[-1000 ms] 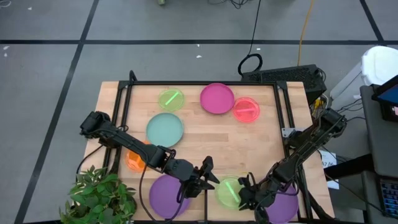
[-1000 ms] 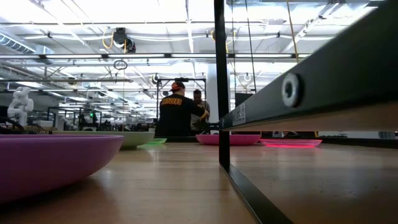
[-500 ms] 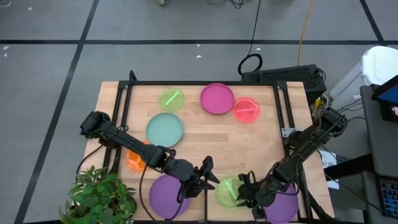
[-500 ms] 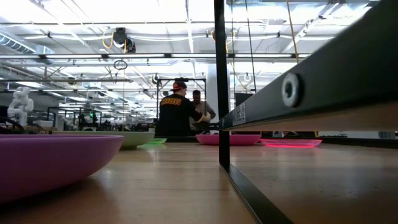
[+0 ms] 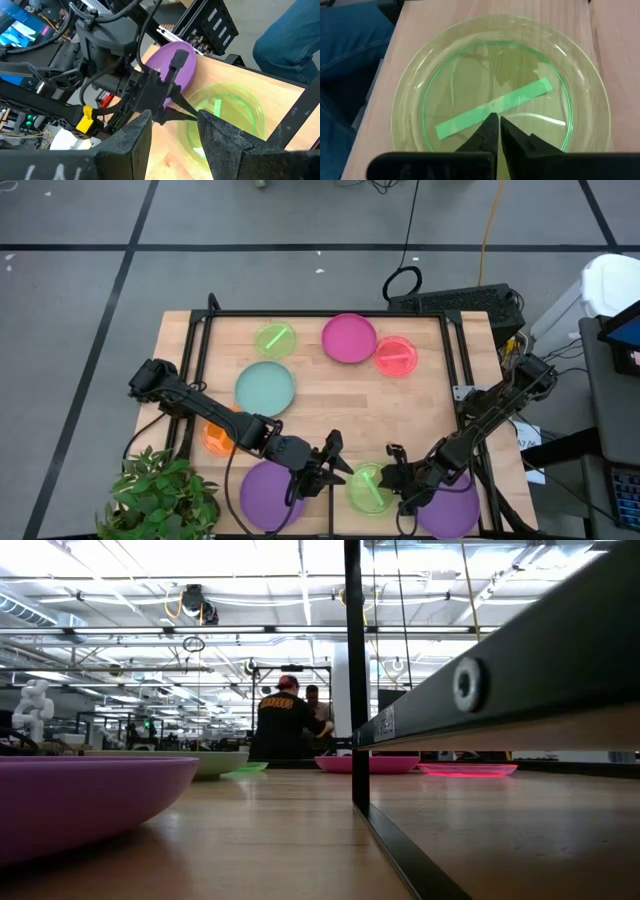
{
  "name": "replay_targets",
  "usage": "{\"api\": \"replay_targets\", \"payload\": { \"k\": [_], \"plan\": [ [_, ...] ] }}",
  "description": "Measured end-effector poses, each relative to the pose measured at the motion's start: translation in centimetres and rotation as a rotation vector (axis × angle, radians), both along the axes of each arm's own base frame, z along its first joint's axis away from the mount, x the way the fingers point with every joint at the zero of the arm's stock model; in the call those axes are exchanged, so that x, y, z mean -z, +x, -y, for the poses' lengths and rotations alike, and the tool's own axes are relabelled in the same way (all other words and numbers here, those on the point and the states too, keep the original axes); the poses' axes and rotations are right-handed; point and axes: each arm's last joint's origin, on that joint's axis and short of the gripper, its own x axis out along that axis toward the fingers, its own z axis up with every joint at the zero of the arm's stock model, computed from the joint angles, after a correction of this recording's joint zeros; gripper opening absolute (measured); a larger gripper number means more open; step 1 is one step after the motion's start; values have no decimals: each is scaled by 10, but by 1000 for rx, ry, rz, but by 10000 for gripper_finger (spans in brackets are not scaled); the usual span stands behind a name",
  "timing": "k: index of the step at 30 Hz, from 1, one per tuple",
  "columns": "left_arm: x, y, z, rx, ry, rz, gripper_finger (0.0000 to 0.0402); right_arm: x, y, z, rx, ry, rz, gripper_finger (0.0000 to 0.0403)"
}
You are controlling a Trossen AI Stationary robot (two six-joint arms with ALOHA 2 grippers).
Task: Place and stack plates onto a shelf
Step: Put the right green plate on the shelf
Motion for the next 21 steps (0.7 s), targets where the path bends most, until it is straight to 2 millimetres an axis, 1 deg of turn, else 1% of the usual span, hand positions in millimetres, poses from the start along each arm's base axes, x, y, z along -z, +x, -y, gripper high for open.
{"api": "replay_targets", "payload": {
  "k": [8,16,21],
  "plan": [
    [0,0,0,0,0,0,166,12,-6,6,8,-17,-32,1],
    [0,0,0,0,0,1,166,12,-7,4,-19,37,-46,0],
    [0,0,0,0,0,1,166,12,-6,3,-32,41,-28,0]
  ]
}}
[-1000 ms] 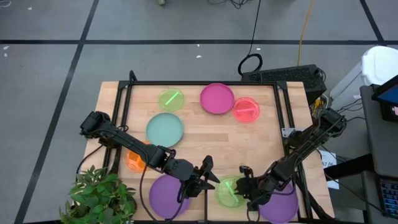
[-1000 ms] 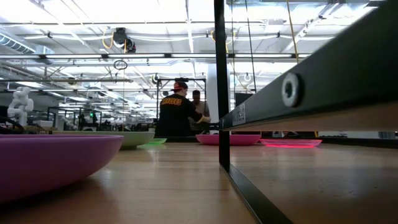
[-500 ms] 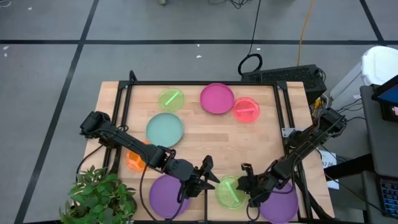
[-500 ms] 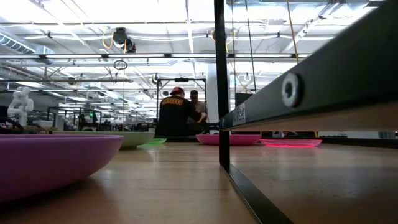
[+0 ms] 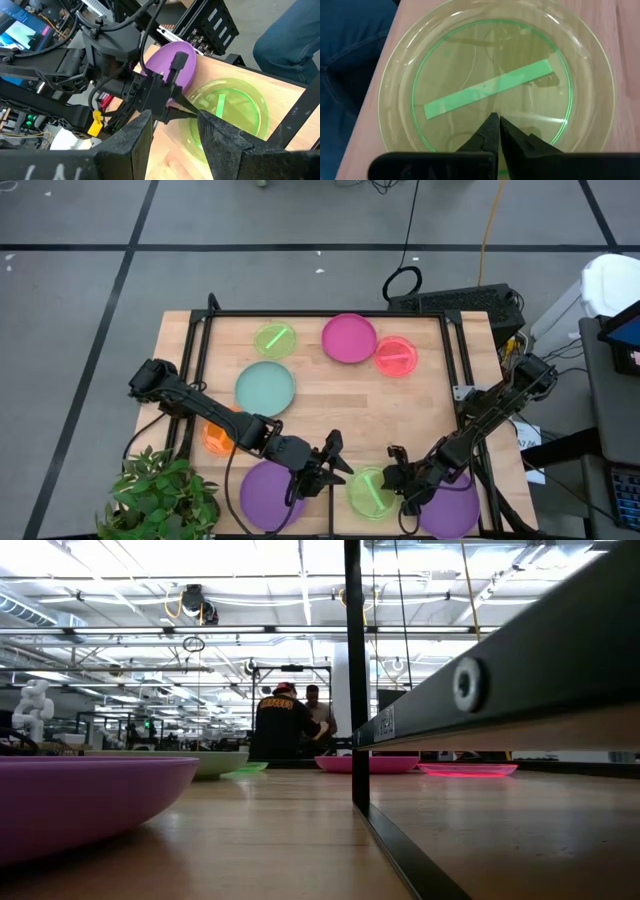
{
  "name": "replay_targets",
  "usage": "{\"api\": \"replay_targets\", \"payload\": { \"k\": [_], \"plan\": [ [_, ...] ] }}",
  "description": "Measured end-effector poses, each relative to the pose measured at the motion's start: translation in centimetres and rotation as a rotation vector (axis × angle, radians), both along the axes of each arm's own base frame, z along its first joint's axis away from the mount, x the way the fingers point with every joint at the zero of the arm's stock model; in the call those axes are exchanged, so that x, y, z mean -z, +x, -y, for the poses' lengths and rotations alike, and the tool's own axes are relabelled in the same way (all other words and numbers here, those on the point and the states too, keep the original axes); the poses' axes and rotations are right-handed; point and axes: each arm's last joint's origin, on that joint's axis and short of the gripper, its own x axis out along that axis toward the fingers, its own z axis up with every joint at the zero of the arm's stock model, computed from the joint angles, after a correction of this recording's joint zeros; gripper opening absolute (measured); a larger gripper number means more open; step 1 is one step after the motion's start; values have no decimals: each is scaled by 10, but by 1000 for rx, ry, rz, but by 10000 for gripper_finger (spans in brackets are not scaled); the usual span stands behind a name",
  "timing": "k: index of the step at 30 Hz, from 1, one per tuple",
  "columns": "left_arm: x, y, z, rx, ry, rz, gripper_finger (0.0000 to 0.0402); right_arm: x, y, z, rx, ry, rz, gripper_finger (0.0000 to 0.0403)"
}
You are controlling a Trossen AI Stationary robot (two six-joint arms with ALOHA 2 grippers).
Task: Place and stack plates onto a shelf
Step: Put the right green plate on the shelf, then stack the pink plate on top of the purple plate on the shelf
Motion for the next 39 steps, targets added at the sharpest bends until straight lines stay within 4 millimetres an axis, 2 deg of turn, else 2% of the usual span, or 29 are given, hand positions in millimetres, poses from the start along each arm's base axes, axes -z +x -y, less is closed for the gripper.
{"api": "replay_targets", "payload": {
  "k": [6,13,17,24,30,39],
  "plan": [
    [-4,2,-1,9,30,55,166,-3,3,-2,1,12,53,0],
    [-8,6,-7,-177,-91,70,166,-18,3,-4,-26,85,121,0],
    [-13,8,-18,-260,-201,66,166,-30,0,-1,-46,90,156,0],
    [-35,6,-53,-337,-377,50,165,-58,-12,14,-88,36,244,0],
    [-47,-2,-91,-527,-468,14,165,-81,-25,32,-2,-33,328,0],
    [-34,2,-154,-748,-459,-80,165,-86,-29,39,-1,-136,368,0]
  ]
}}
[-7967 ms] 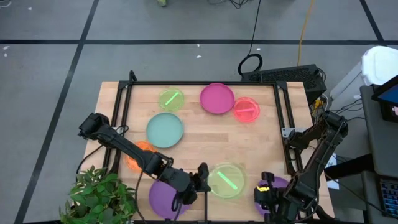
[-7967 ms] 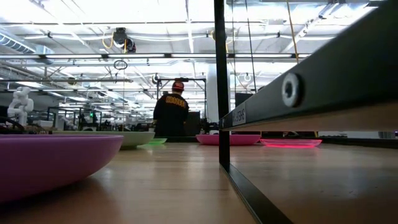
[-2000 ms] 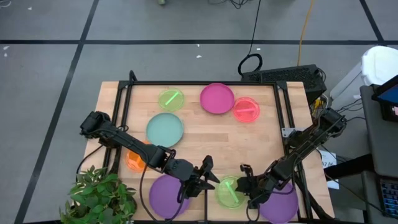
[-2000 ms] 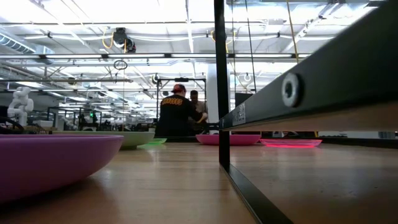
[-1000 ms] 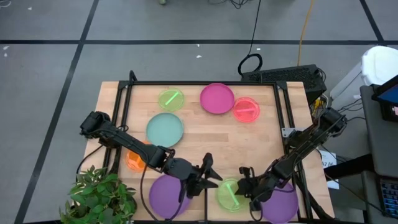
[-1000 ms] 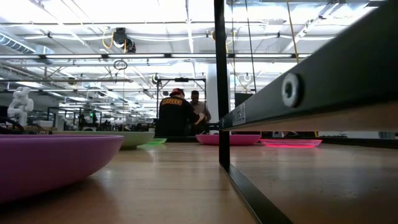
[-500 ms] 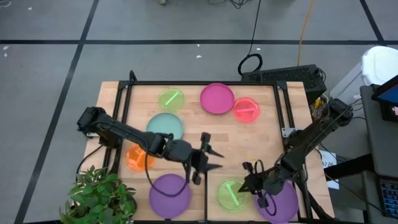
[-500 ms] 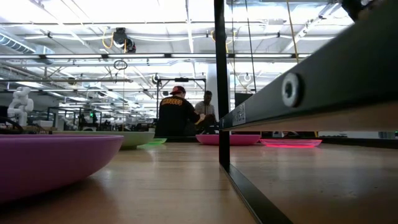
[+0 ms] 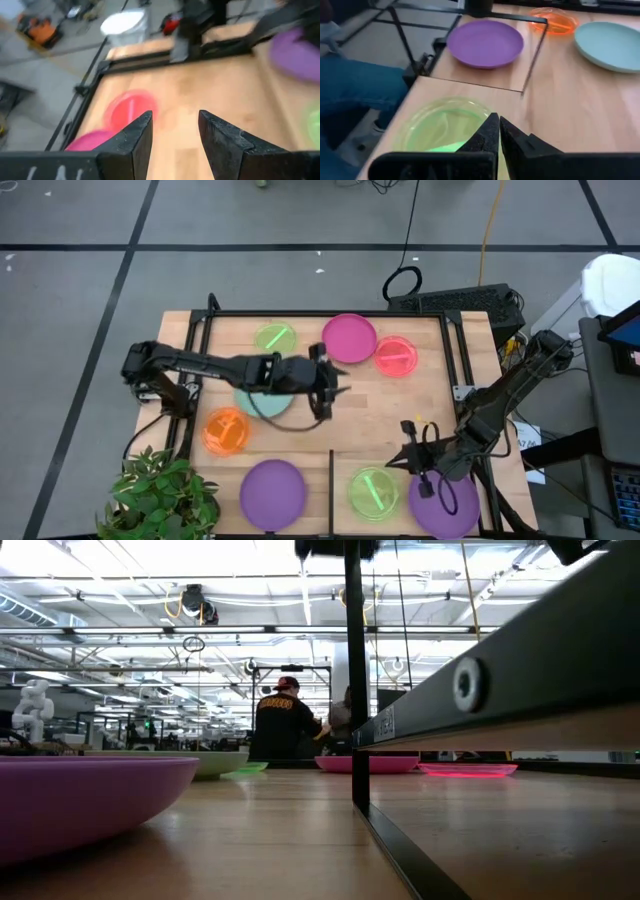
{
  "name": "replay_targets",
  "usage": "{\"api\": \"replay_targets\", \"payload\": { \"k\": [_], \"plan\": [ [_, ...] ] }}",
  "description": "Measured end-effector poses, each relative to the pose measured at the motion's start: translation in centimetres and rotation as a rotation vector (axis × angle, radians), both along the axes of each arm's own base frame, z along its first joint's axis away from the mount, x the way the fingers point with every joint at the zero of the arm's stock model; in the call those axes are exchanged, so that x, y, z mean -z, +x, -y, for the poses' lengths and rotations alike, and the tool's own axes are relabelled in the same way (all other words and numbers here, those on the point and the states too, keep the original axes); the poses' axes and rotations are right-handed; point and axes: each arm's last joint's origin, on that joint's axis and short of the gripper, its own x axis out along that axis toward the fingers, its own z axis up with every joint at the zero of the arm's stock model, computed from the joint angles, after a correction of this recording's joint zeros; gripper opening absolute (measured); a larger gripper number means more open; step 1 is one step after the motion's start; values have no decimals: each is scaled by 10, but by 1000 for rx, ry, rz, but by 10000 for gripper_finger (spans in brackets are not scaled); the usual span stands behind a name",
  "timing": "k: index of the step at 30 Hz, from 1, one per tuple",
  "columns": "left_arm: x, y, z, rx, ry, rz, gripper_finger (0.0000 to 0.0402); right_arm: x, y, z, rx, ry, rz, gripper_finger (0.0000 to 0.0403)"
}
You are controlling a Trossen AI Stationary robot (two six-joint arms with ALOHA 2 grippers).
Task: Place and stack plates onto a shelf
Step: Stack the pink plate on top of the purple plate on the shelf
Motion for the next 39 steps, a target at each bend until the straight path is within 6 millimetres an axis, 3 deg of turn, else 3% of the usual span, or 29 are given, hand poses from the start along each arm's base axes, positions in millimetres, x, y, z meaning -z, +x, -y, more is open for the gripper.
{"api": "replay_targets", "payload": {
  "k": [8,15,22,32,39],
  "plan": [
    [16,-8,-32,-97,-13,-178,165,7,-4,5,85,-45,-51,0],
    [21,-12,-43,-158,-66,-229,165,9,-5,9,112,-113,-58,0],
    [23,-12,-41,-132,-135,-225,165,9,-5,11,148,-132,-43,0],
    [68,-20,-25,-130,-175,-318,165,7,0,13,212,-56,-22,0],
    [70,-21,-2,-87,-178,-324,165,13,0,27,456,-11,-32,0]
  ]
}}
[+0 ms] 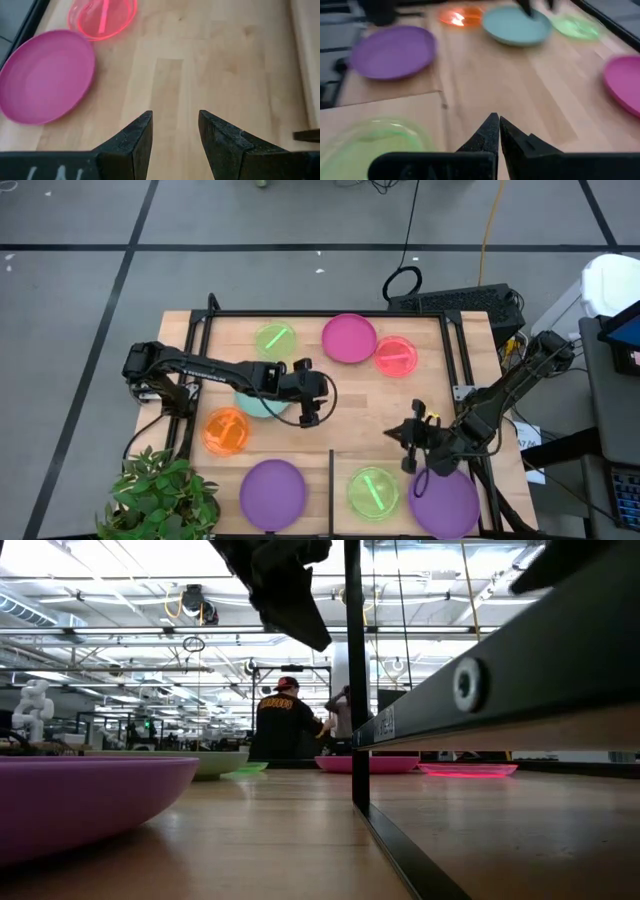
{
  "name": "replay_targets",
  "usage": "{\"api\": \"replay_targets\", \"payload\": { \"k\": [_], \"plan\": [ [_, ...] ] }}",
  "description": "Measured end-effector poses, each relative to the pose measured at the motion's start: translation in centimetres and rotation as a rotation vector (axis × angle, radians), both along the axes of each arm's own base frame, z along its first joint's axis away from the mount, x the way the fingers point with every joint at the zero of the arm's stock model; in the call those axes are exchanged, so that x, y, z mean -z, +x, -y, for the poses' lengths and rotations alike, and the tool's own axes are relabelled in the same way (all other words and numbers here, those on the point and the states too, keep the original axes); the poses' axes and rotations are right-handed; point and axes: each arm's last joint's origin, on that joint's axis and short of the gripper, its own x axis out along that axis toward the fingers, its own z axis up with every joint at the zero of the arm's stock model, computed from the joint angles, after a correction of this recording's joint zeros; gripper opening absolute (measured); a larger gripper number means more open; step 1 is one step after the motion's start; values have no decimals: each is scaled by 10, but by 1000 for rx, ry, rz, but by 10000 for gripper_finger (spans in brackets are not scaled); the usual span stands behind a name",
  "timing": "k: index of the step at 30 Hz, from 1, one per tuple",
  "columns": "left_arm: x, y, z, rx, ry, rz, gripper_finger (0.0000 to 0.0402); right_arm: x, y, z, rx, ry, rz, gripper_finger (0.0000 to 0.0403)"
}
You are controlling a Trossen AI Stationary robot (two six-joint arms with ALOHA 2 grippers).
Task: Place and stack plates onto a shelf
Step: Stack the pink plate on top of the purple plate on the shelf
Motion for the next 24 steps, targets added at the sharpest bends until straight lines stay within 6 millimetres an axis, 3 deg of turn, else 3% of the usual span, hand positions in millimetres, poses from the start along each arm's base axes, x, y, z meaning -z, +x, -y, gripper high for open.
{"api": "replay_targets", "payload": {
  "k": [5,10,16,20,24],
  "plan": [
    [3,-4,6,-57,0,-31,165,9,-1,21,159,9,-92,0],
    [8,-13,-4,-202,33,-115,165,10,5,33,232,1,-101,0],
    [19,-18,-19,-292,73,-144,165,12,8,41,267,-143,-64,0],
    [22,-18,-26,-247,118,-162,165,31,6,46,316,-181,-4,0],
    [22,-19,-31,-251,129,-178,165,62,1,52,354,-142,79,0]
  ]
}}
